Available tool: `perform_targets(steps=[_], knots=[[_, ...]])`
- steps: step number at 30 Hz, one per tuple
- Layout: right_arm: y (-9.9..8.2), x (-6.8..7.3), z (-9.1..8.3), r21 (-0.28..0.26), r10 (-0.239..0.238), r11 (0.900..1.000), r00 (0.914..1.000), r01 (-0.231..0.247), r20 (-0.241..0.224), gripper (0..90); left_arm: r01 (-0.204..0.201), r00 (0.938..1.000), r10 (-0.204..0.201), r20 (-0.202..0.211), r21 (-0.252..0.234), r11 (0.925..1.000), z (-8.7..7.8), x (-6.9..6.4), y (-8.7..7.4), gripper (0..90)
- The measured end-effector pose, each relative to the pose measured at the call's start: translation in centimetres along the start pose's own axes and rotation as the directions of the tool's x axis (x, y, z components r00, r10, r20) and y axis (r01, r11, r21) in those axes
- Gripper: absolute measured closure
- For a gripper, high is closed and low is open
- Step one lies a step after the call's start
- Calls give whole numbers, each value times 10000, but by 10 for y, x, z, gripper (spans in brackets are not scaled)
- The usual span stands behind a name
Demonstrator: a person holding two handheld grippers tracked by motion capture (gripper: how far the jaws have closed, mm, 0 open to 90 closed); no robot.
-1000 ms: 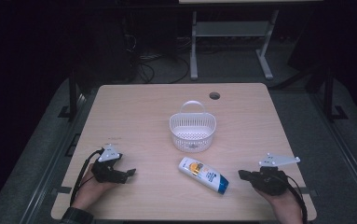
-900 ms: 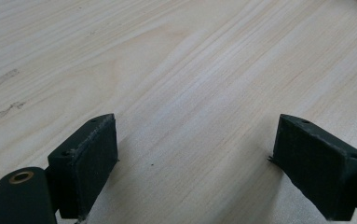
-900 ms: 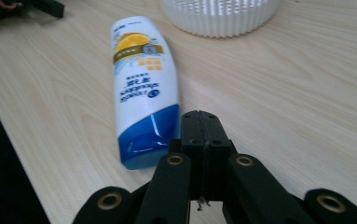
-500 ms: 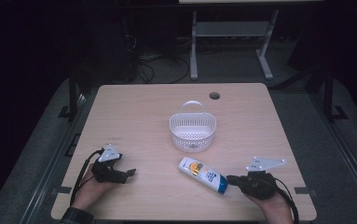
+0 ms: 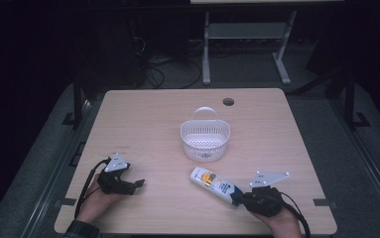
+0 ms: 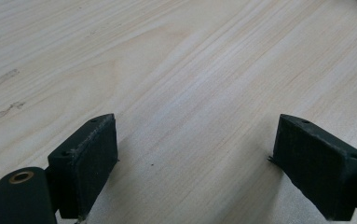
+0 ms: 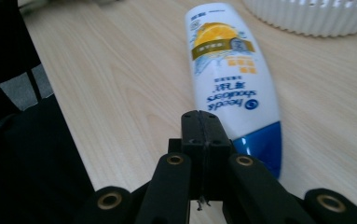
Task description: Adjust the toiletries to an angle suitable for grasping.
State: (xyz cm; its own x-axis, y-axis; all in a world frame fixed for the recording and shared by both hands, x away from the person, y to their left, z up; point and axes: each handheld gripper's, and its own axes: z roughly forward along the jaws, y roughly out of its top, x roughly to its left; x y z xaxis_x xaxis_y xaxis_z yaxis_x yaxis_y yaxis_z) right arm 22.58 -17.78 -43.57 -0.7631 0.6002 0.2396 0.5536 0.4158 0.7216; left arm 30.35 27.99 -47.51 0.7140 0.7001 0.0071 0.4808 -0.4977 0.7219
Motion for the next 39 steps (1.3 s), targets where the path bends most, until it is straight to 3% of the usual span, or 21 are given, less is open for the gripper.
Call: perform_targets(steps=[15,29,39], knots=[[-2,9,17,548,-228,9982,9990,249,-391,895,13,10000,-13,-1,-13,10000,0,0,0,130],[-7,1,21,992,-144,9949,9998,155,-111,895,27,10000,-27,-2,-13,10000,0,0,0,131],[-7,-8,16,849,-25,9964,9998,10,173,895,35,10000,-35,-1,-22,10000,0,-1,0,131]])
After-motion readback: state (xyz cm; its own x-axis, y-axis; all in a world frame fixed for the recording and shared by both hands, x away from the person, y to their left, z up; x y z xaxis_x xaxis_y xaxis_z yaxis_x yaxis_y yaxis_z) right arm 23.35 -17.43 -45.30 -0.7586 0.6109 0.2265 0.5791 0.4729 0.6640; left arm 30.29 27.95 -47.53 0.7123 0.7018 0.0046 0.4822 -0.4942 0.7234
